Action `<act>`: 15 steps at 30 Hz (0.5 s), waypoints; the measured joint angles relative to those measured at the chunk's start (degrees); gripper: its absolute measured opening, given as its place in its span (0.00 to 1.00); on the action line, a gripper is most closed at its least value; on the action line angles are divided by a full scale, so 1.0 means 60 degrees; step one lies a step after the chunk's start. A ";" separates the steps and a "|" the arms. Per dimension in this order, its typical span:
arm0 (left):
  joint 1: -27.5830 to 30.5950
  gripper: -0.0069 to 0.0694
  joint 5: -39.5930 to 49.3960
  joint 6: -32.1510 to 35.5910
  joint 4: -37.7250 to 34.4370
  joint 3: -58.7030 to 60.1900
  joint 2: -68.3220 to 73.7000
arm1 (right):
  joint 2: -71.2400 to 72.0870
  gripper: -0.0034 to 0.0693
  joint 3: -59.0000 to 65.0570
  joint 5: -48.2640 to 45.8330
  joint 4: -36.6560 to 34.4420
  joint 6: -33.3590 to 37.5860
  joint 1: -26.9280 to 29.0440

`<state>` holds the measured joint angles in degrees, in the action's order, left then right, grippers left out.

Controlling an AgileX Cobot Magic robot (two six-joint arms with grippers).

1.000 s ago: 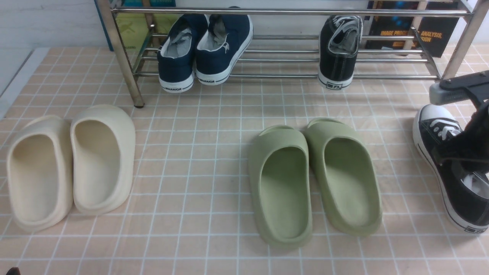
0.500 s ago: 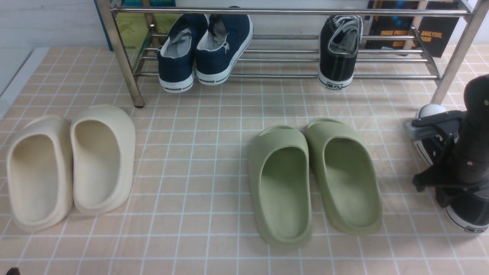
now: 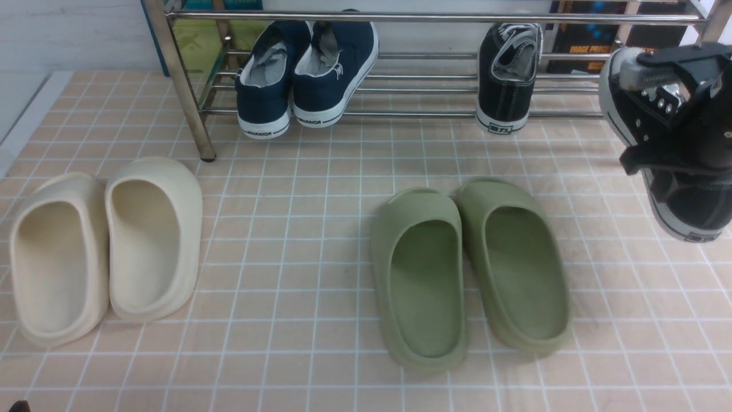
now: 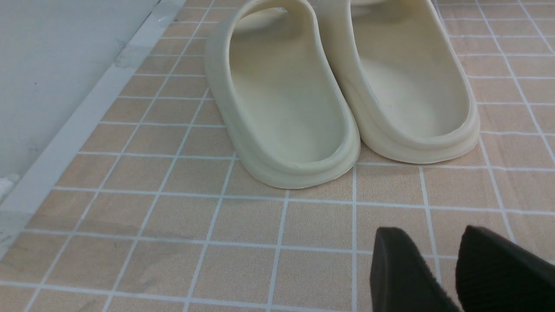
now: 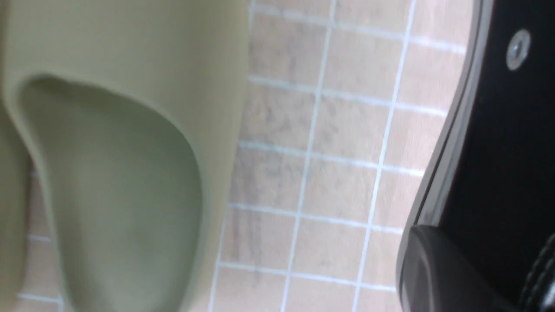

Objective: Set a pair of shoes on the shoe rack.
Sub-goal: Use the right arm to put a shoe into the shoe rack

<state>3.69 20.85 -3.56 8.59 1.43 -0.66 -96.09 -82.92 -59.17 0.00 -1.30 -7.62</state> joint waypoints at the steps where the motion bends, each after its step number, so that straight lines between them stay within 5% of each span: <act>1: 0.0000 0.40 0.0000 0.0000 0.0000 0.0000 0.0000 | -0.0030 0.08 -0.0120 -0.0063 -0.0071 0.0032 0.0000; 15: 0.0000 0.40 0.0000 0.0000 0.0000 0.0000 0.0000 | -0.1677 0.08 -0.2074 -0.0456 -0.0333 0.0107 -0.0002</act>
<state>3.69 20.85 -3.56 8.59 1.43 -0.66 -106.15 -95.36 -61.91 -2.00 -0.66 -7.63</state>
